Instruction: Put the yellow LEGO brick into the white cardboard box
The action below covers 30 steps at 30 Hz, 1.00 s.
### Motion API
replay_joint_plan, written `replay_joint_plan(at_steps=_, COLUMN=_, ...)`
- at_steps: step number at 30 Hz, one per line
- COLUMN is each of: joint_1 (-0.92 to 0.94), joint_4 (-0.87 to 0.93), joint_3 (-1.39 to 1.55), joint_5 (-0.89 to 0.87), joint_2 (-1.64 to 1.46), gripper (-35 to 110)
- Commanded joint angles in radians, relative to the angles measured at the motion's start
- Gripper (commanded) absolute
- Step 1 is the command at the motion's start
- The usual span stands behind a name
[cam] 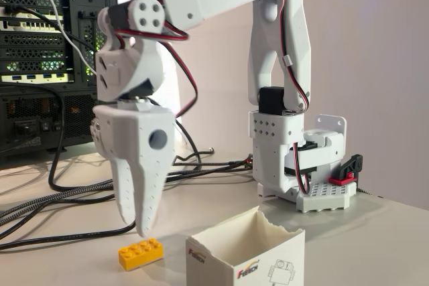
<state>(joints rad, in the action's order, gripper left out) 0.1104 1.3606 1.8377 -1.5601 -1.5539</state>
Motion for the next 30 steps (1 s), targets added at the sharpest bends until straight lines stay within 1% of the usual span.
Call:
replay_joint_plan(at_steps=1, joint_1=0.000, joint_4=0.021, joint_3=-0.107, joint_5=-0.018, joint_2=-0.015, gripper=24)
replay_joint_plan(at_steps=5, joint_1=-0.034, joint_4=0.021, joint_3=-0.097, joint_5=-0.052, joint_2=-0.021, gripper=29)
replay_joint_plan(at_steps=8, joint_1=-0.054, joint_4=0.011, joint_3=-0.077, joint_5=-0.072, joint_2=-0.029, gripper=27)
replay_joint_plan(at_steps=18, joint_1=-0.104, joint_4=-0.109, joint_3=0.015, joint_5=-0.095, joint_2=-0.002, gripper=26)
replay_joint_plan(at_steps=30, joint_1=-0.114, joint_4=-0.120, joint_3=0.060, joint_5=-0.071, joint_2=0.048, gripper=20)
